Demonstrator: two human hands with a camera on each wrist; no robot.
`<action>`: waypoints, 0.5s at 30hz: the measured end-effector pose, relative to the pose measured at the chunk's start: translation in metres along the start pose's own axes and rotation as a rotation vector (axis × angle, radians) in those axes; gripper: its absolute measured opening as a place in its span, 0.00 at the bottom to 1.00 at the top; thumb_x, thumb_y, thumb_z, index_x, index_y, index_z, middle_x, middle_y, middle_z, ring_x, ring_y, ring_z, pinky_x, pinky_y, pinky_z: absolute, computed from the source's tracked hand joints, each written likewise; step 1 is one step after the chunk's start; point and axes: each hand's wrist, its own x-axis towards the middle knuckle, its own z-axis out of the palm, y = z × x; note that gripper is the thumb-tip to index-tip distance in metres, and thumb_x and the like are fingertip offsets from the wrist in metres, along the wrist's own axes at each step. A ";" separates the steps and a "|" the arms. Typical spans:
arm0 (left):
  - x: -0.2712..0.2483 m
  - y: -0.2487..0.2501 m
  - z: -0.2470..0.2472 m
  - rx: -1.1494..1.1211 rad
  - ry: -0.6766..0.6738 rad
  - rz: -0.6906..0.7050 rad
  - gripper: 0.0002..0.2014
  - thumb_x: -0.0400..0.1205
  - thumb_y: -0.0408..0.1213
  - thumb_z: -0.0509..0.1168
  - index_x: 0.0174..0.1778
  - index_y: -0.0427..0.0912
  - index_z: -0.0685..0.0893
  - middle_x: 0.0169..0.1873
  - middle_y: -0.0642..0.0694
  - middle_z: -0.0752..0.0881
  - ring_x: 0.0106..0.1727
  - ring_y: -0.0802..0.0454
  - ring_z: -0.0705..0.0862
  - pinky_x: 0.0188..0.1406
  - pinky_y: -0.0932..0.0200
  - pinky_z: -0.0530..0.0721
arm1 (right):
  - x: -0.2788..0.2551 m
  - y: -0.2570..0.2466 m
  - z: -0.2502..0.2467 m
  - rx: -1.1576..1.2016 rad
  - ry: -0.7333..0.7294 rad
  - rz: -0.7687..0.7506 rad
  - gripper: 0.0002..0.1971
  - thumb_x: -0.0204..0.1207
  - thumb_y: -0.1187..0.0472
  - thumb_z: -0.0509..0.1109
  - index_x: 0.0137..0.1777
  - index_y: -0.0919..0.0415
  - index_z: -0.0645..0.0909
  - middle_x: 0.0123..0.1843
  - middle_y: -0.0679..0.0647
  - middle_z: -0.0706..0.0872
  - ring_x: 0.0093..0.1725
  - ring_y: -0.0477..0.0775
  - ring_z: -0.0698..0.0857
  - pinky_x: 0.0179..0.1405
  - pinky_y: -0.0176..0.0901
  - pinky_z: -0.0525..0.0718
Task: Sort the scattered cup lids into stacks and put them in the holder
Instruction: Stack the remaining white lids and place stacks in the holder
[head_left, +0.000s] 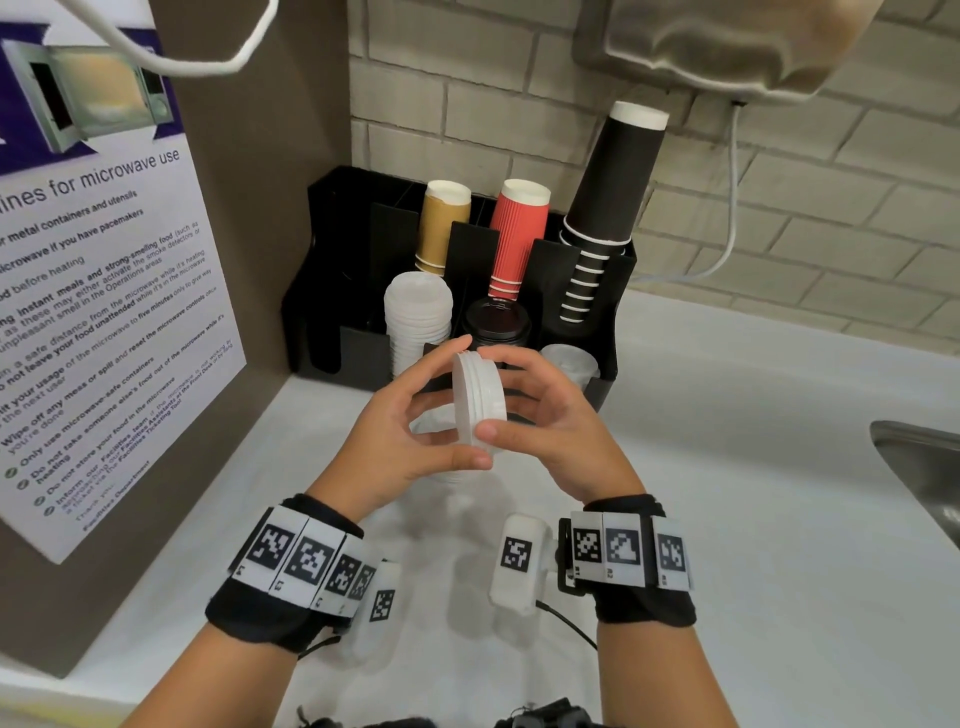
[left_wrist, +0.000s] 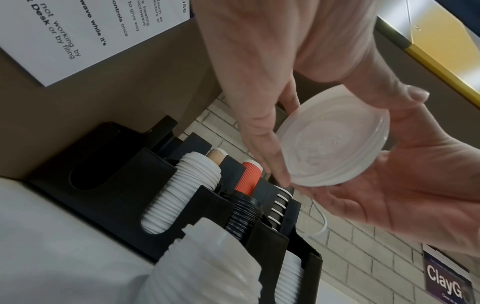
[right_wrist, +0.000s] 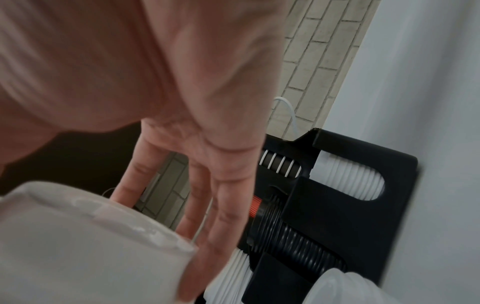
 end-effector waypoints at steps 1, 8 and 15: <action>0.001 0.000 0.000 0.004 0.003 -0.003 0.46 0.58 0.41 0.82 0.74 0.64 0.72 0.72 0.57 0.78 0.70 0.54 0.79 0.57 0.50 0.87 | 0.000 0.001 0.000 0.002 -0.001 0.002 0.30 0.62 0.53 0.82 0.66 0.40 0.79 0.62 0.50 0.86 0.63 0.55 0.85 0.65 0.63 0.82; 0.004 -0.005 0.002 0.037 0.032 0.011 0.49 0.59 0.39 0.82 0.77 0.59 0.70 0.74 0.55 0.76 0.71 0.55 0.79 0.59 0.48 0.87 | 0.003 0.000 0.002 -0.011 0.005 -0.017 0.31 0.63 0.61 0.83 0.66 0.45 0.79 0.62 0.49 0.86 0.63 0.52 0.85 0.63 0.55 0.84; 0.006 -0.006 -0.013 0.116 0.144 0.015 0.46 0.59 0.49 0.80 0.73 0.71 0.69 0.76 0.59 0.71 0.73 0.62 0.74 0.66 0.57 0.79 | 0.038 -0.013 -0.045 -0.219 0.235 -0.131 0.31 0.63 0.64 0.84 0.65 0.52 0.78 0.61 0.50 0.84 0.59 0.48 0.85 0.52 0.36 0.83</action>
